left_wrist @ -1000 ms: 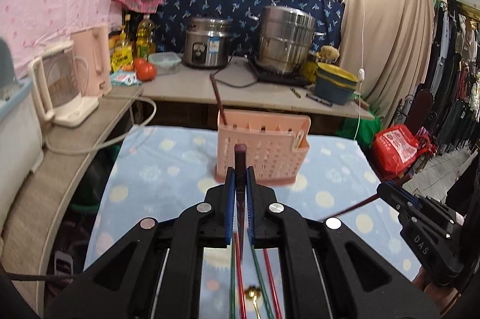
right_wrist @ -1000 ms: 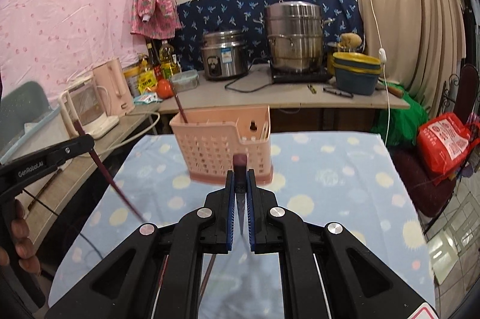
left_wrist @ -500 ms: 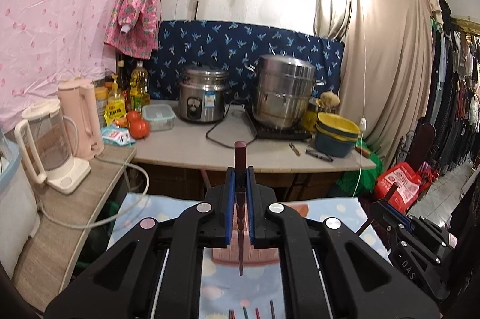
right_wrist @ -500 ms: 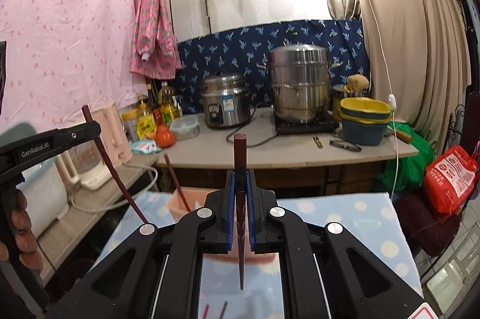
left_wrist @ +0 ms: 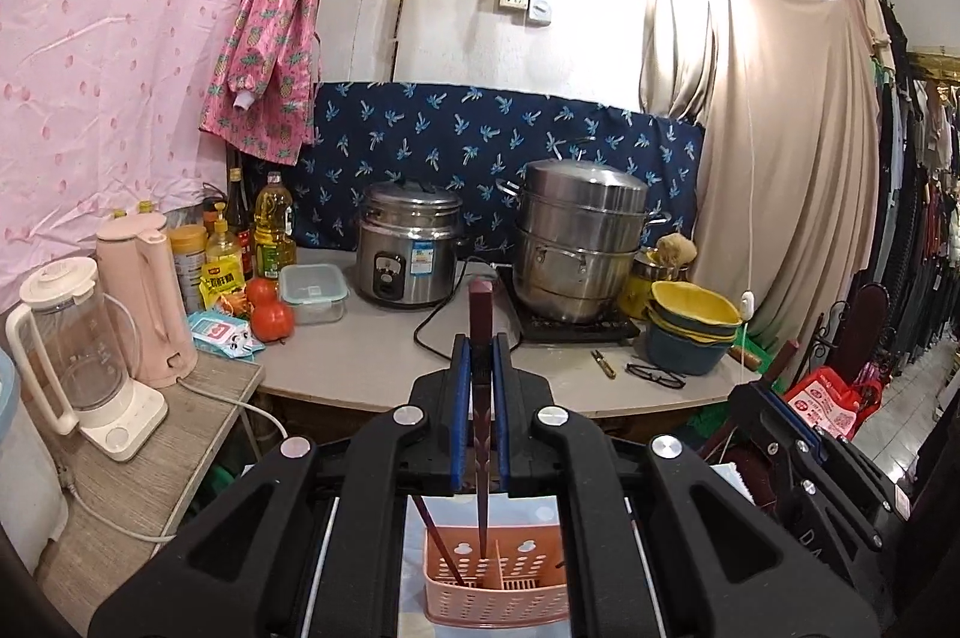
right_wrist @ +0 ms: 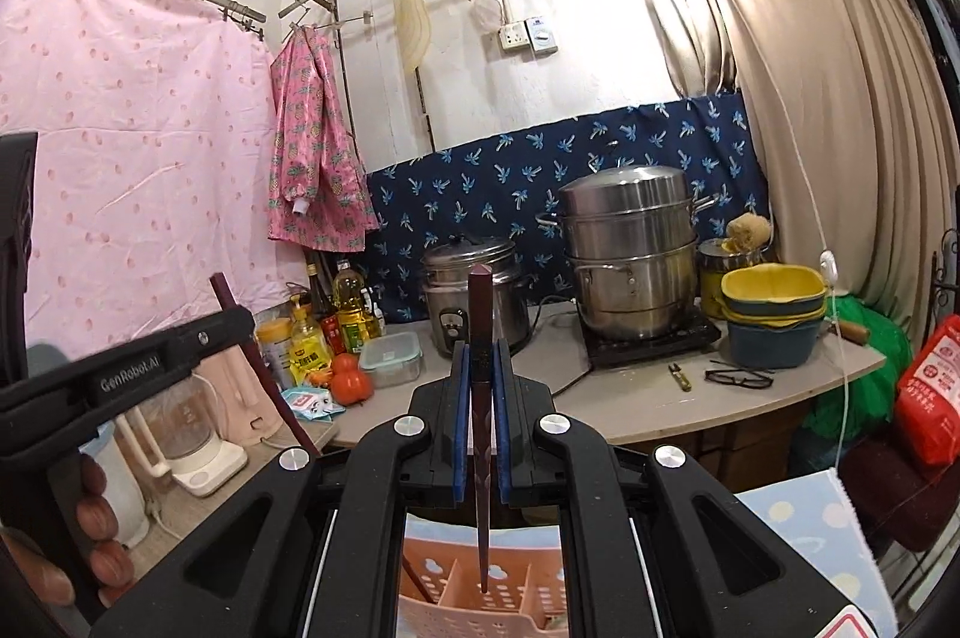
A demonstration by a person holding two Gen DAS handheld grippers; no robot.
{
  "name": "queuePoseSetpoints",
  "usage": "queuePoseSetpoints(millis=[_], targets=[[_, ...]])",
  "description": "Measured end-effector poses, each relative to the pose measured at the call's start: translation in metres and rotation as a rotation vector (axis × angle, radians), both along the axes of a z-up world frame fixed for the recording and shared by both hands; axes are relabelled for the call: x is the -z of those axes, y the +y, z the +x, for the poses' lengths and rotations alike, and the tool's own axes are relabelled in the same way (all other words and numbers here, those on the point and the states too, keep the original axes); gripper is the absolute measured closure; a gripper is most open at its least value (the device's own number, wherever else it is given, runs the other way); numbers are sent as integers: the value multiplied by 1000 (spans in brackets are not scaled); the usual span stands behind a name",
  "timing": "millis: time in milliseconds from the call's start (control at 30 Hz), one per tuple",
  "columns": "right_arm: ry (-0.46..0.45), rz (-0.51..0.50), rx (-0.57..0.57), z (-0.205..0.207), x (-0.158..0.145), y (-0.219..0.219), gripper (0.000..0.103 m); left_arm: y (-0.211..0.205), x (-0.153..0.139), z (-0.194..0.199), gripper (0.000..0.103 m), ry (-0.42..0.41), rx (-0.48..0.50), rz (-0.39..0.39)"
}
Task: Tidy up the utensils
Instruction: 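Open right tool to drop its chopstick into the basket while left tool releases its chopstick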
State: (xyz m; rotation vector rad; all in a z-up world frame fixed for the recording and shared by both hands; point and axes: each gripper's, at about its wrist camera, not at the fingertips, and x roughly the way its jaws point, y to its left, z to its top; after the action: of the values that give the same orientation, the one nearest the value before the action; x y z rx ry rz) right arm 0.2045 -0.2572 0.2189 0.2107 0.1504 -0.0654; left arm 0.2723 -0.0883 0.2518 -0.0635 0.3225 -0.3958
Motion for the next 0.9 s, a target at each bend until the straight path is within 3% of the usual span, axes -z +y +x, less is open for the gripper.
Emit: queuePoseSetpoints(millis=[333,400,433,500,533,567,900], targets=[[175,51,-13,40,66,-9,96,0,71,38,96,135,-17,26],[188,64,6,37,76,-14,87,1,81,39,95,152,-24,26],[193,68,16,34,80,-16,83,2,85,39,91,161,-32,25],[188,73,27,28,84,-17,71,4,91,39,73,177,-47,18],[187,69,34,24,85,-18,71,5,93,38,64,176,-56,13],[187,63,38,21,86,-18,70,5,94,36,62,176,-64,14],[190,54,38,-18,88,-14,67,12,100,7,61,186,-72,46]])
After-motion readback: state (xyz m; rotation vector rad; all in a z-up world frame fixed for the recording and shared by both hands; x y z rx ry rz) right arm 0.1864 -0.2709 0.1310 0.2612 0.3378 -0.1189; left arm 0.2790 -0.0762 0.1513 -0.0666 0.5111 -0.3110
